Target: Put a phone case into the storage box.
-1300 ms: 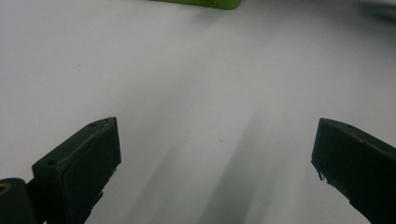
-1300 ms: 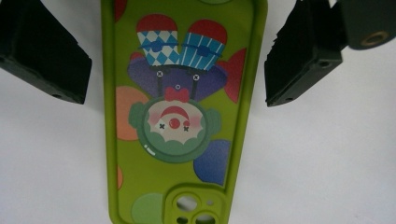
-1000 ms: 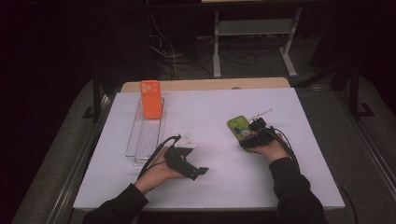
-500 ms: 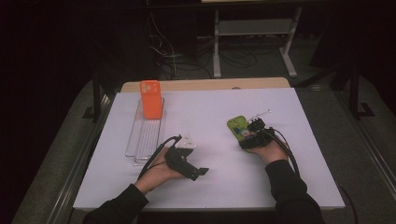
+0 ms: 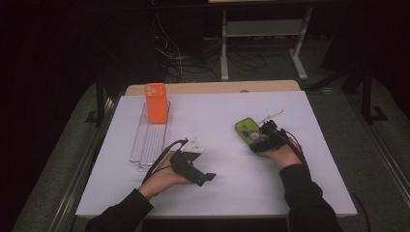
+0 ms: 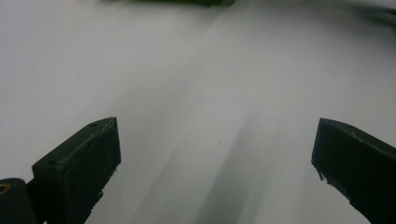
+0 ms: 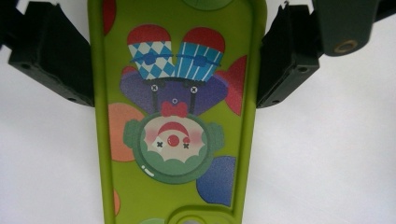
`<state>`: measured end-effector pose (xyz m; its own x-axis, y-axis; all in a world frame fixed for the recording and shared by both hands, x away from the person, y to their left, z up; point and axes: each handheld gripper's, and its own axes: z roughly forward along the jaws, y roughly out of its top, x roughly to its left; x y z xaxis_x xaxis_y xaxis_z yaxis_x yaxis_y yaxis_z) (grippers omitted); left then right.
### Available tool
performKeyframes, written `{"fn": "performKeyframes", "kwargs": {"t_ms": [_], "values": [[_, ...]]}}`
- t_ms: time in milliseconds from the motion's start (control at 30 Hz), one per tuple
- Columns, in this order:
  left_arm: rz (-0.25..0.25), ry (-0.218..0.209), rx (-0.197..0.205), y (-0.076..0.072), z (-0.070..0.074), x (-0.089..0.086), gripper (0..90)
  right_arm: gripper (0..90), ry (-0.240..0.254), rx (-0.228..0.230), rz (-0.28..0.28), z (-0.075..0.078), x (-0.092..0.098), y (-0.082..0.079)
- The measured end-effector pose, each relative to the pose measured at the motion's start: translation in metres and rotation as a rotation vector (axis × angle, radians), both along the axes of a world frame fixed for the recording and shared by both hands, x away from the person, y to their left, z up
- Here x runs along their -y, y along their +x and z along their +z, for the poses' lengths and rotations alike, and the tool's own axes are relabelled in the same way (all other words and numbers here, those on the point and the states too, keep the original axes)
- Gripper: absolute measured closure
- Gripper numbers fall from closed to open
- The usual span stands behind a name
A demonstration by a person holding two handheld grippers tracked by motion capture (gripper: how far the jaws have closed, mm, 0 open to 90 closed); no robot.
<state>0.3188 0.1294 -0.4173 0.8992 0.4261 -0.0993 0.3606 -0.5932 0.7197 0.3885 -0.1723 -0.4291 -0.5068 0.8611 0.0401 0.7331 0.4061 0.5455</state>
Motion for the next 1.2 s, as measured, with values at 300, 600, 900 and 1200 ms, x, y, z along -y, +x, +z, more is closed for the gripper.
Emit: {"fn": "performKeyframes", "kwargs": {"t_ms": [300,600,900,1200], "values": [[-0.045,-0.025,-0.009,0.01,0.022,0.006,0.8,15.2,0.037,0.013,0.163,0.031,0.008,-0.003],[-0.095,-0.012,0.028,0.028,0.047,0.011,1.1,15.2,0.059,0.015,0.317,0.052,0.005,0.001],[-0.136,-0.034,0.066,0.034,0.054,0.007,1.1,15.2,0.07,0.022,0.466,0.051,-0.001,-0.009],[-0.175,-0.049,0.065,0.035,0.056,-0.002,1.1,15.2,0.026,0.032,0.654,0.048,-0.025,-0.025]]}}
